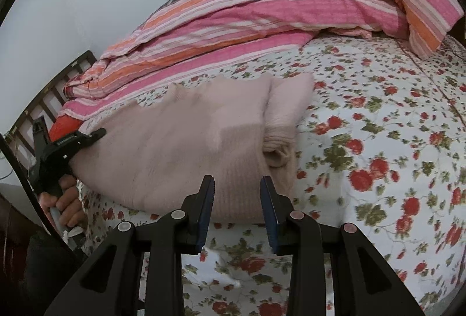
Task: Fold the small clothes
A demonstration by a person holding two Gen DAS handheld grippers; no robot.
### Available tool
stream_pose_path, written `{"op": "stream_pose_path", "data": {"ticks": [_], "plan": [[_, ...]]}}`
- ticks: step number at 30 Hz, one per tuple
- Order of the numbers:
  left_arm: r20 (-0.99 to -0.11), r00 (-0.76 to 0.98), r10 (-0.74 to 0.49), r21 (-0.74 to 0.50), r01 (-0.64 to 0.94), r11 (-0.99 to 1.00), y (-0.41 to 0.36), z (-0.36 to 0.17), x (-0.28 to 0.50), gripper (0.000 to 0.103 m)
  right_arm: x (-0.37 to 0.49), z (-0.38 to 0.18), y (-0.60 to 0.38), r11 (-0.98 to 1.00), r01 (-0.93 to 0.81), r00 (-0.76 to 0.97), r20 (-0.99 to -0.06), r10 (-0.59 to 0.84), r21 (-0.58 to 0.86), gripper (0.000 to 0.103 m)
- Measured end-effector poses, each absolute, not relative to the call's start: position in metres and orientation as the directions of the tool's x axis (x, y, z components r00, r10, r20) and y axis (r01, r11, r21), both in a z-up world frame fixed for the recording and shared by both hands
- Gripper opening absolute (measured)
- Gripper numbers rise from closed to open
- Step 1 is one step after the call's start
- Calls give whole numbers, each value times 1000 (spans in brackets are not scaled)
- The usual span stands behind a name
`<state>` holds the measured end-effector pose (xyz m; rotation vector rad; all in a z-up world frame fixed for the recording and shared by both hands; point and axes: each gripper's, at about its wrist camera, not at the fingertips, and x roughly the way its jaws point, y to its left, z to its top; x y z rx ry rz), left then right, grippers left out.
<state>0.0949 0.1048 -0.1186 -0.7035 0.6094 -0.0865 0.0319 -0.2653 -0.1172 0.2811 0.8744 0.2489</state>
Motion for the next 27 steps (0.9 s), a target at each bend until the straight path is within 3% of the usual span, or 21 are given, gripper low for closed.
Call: {"op": "stream_pose_path", "data": {"ticks": [6, 11, 14, 19, 21, 23, 25, 27], "plan": [[-513, 840, -178, -427, -70, 902, 31, -57, 99, 22, 23, -107, -291, 938, -54, 653, -699, 293, 343, 33], [-492, 849, -192, -320, 29, 947, -50, -30, 101, 21, 13, -99, -323, 945, 18, 680, -697, 227, 326, 33], [-510, 829, -230, -292, 85, 953, -104, -38, 100, 21, 5, -95, -343, 948, 63, 691, -699, 185, 313, 33], [-613, 732, -297, -233, 191, 954, -182, -96, 93, 21, -9, -95, -367, 946, 124, 696, -706, 131, 298, 33], [-615, 723, -313, -208, 234, 950, -192, -112, 86, 22, -12, -100, -372, 946, 138, 689, -715, 121, 293, 33], [-593, 720, -361, -213, 292, 932, -189, -109, 81, 32, -13, -103, -374, 946, 142, 681, -723, 120, 290, 33], [-580, 631, -515, -343, 385, 857, -172, -102, 86, 54, -11, -106, -374, 947, 133, 675, -727, 130, 293, 33], [-570, 566, -596, -426, 417, 803, -150, -92, 87, 54, -3, -106, -369, 945, 105, 673, -722, 161, 308, 33]]}}
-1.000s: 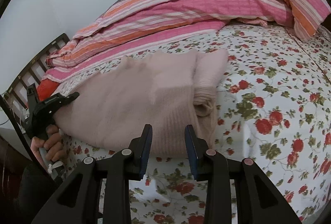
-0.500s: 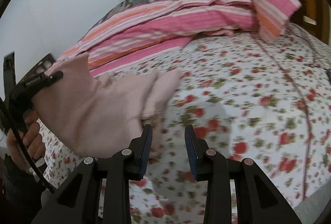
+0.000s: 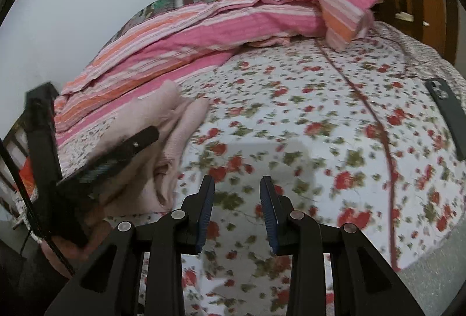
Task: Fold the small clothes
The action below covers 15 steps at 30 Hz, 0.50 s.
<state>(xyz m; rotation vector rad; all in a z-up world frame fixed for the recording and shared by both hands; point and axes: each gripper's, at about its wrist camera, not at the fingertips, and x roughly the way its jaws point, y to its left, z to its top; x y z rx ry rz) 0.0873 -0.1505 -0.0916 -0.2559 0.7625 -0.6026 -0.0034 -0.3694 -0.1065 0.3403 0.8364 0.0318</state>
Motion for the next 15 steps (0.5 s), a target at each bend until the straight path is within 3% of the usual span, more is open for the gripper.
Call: {"op": "stream_pose_path", "data": {"ticks": [2, 5, 9, 13, 14, 15], "plan": [[-534, 561, -633, -467, 428, 774, -124, -80, 81, 55, 5, -104, -362, 941, 61, 681, -703, 205, 334, 35], [-491, 625, -607, -454, 411, 791, -88, -68, 73, 60, 24, -94, -344, 922, -24, 690, -661, 294, 385, 46], [-523, 728, -444, -346, 295, 891, -41, -67, 73, 61, 51, -87, -321, 872, -100, 685, -603, 409, 478, 53], [-558, 723, -408, -364, 228, 903, -12, -85, 81, 61, 84, -97, -293, 848, -100, 654, -608, 450, 521, 53], [-561, 723, -403, -370, 217, 903, -8, -89, 82, 61, 93, -103, -285, 861, -79, 643, -634, 429, 502, 50], [-561, 721, -407, -380, 213, 900, -5, -93, 83, 61, 100, -109, -277, 884, -51, 633, -669, 389, 465, 25]]}}
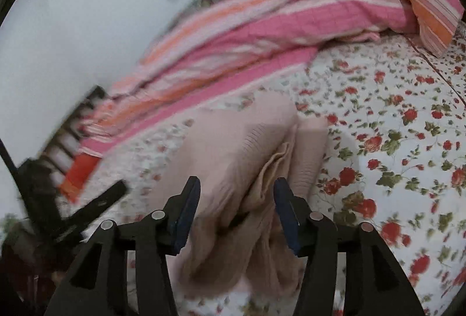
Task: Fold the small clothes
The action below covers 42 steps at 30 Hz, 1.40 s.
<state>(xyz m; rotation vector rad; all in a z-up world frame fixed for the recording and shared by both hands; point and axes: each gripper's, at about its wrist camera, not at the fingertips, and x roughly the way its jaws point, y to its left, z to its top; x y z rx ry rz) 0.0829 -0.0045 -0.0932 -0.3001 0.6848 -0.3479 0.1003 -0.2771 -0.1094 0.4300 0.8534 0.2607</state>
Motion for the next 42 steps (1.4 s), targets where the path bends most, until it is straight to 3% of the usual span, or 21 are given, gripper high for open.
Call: {"op": "stream_pose_path", "data": {"ticks": [1, 2, 6, 9, 11, 12, 13, 14, 20, 25, 26, 27, 31, 37, 42], "plan": [[-560, 718, -414, -389, 213, 896, -3, -96, 85, 61, 103, -112, -272, 894, -47, 627, -684, 373, 445, 18], [-556, 716, -422, -399, 216, 891, 0, -98, 86, 61, 102, -109, -267, 908, -74, 636, -682, 362, 412, 17], [-534, 714, -453, -429, 232, 873, 6, -104, 86, 61, 66, -88, -275, 914, -181, 756, -543, 366, 364, 16], [-553, 691, -465, -428, 244, 871, 0, -110, 93, 61, 72, -118, -281, 941, -75, 704, -651, 284, 329, 17], [-558, 695, -455, -410, 246, 878, -1, -111, 94, 61, 74, -134, -287, 930, -43, 676, -675, 296, 365, 21], [-546, 701, -458, -411, 252, 876, 1, -109, 93, 61, 72, -131, -292, 924, -42, 683, -664, 303, 379, 36], [-537, 705, -463, -418, 255, 872, 4, -109, 93, 61, 72, -128, -296, 920, -33, 687, -660, 304, 390, 57], [-528, 709, -468, -428, 254, 867, 8, -108, 94, 61, 74, -127, -302, 910, -11, 690, -655, 307, 415, 61], [-458, 720, -522, -528, 252, 811, 39, -103, 106, 61, 118, -155, -307, 818, 2, 575, -670, 469, 575, 68], [-436, 716, -546, -588, 233, 775, 53, -111, 114, 61, 138, -165, -305, 794, -1, 533, -672, 514, 608, 75], [-437, 712, -549, -598, 226, 769, 55, -114, 116, 61, 141, -166, -304, 789, 1, 524, -672, 523, 614, 74], [-438, 709, -553, -608, 219, 763, 57, -116, 118, 61, 143, -166, -304, 784, -5, 512, -672, 535, 620, 60], [-419, 723, -549, -617, 217, 757, 63, -114, 116, 61, 147, -166, -305, 747, -16, 490, -646, 585, 665, 40], [-428, 757, -494, -607, 164, 777, 78, -115, 114, 61, 137, -112, -301, 751, -44, 575, -598, 558, 659, 35], [-430, 784, -447, -586, 134, 799, 92, -110, 109, 61, 144, -49, -279, 836, -23, 639, -635, 434, 549, 35]]}}
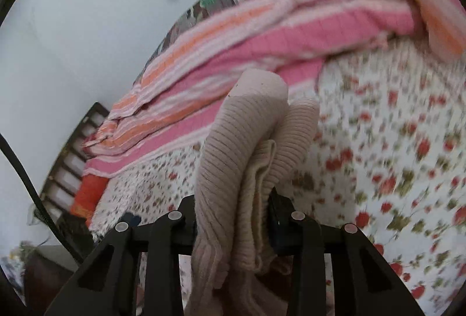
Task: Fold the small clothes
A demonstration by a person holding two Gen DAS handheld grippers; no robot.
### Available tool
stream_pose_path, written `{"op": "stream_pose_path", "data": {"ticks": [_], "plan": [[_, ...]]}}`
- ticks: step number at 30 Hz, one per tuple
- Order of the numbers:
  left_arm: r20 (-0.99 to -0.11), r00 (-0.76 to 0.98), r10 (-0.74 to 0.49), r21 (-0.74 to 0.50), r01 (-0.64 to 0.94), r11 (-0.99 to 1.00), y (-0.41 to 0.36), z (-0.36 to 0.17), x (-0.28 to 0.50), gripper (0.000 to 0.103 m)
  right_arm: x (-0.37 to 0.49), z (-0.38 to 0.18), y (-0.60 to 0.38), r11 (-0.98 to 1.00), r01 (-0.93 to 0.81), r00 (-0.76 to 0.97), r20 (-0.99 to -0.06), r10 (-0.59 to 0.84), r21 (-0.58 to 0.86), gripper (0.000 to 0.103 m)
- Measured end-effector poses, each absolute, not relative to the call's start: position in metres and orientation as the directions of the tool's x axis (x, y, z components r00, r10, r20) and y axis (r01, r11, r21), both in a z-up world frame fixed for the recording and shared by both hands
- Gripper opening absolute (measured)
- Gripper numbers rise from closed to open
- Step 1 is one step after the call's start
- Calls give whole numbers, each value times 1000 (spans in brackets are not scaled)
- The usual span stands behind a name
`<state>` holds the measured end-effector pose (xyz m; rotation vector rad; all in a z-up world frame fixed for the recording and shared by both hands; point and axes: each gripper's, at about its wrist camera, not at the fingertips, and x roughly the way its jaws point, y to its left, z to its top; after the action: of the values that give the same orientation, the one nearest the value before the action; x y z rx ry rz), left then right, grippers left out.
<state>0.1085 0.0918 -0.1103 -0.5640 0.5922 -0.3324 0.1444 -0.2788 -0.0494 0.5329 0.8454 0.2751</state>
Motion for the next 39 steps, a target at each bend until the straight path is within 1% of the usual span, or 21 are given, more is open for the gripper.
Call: {"op": "stream_pose_path", "data": {"ticks": [2, 4, 7, 9, 11, 12, 14, 15, 17, 18, 19, 21, 22, 24, 27, 30, 35, 36, 37, 38, 39], "plan": [[-418, 800, -431, -585, 126, 802, 98, -107, 106, 61, 150, -31, -263, 868, -26, 656, -647, 388, 495, 35], [-408, 811, -419, -587, 119, 801, 107, -105, 104, 61, 158, -14, -239, 918, -21, 676, -671, 304, 395, 34], [-414, 819, -397, -584, 95, 806, 116, -104, 103, 61, 169, -5, -218, 929, -31, 683, -671, 289, 369, 34], [-416, 824, -384, -580, 85, 810, 122, -104, 101, 61, 179, 0, -205, 907, -63, 692, -637, 340, 415, 34], [-422, 826, -374, -574, 76, 815, 126, -104, 99, 61, 188, -1, -202, 831, -128, 696, -548, 464, 541, 34], [-426, 825, -371, -573, 72, 817, 127, -105, 99, 61, 193, -8, -205, 777, -145, 693, -498, 521, 612, 34], [-435, 821, -369, -573, 64, 817, 129, -107, 99, 61, 204, -34, -215, 694, -123, 677, -452, 581, 709, 35], [-439, 819, -368, -572, 62, 818, 129, -108, 99, 61, 210, -52, -219, 676, -95, 657, -464, 593, 731, 36], [-447, 816, -367, -569, 58, 821, 128, -110, 101, 61, 221, -99, -226, 694, -19, 600, -547, 584, 720, 39], [-451, 812, -370, -567, 60, 822, 125, -110, 102, 61, 224, -113, -227, 708, 12, 576, -584, 572, 706, 41], [-456, 807, -376, -564, 65, 823, 123, -111, 102, 61, 228, -137, -233, 745, 70, 527, -659, 536, 663, 42], [-470, 788, -398, -549, 92, 831, 112, -112, 106, 61, 224, -156, -244, 774, 118, 501, -710, 495, 622, 44], [-482, 774, -412, -534, 113, 838, 105, -113, 107, 61, 218, -156, -251, 761, 97, 521, -684, 510, 641, 46], [-520, 745, -419, -472, 157, 867, 85, -113, 108, 61, 203, -145, -262, 769, 44, 554, -656, 512, 637, 46], [-538, 737, -409, -386, 216, 897, 63, -115, 101, 61, 177, -121, -267, 836, -33, 616, -647, 449, 548, 46], [-551, 726, -412, -371, 230, 900, 55, -119, 98, 61, 159, -105, -263, 866, -88, 650, -630, 425, 493, 46], [-574, 717, -397, -364, 211, 907, 53, -126, 99, 61, 165, -101, -236, 907, -138, 650, -655, 385, 397, 45], [-573, 715, -401, -370, 211, 905, 54, -127, 100, 61, 172, -106, -231, 913, -131, 641, -669, 376, 387, 40], [-570, 715, -404, -377, 210, 902, 55, -128, 100, 61, 181, -114, -226, 922, -114, 623, -696, 357, 370, 20], [-569, 715, -406, -382, 207, 901, 56, -128, 101, 61, 190, -122, -223, 929, -95, 594, -728, 342, 359, 12], [-568, 715, -408, -390, 202, 898, 57, -129, 101, 61, 193, -123, -222, 922, -102, 584, -728, 360, 373, 12]]}}
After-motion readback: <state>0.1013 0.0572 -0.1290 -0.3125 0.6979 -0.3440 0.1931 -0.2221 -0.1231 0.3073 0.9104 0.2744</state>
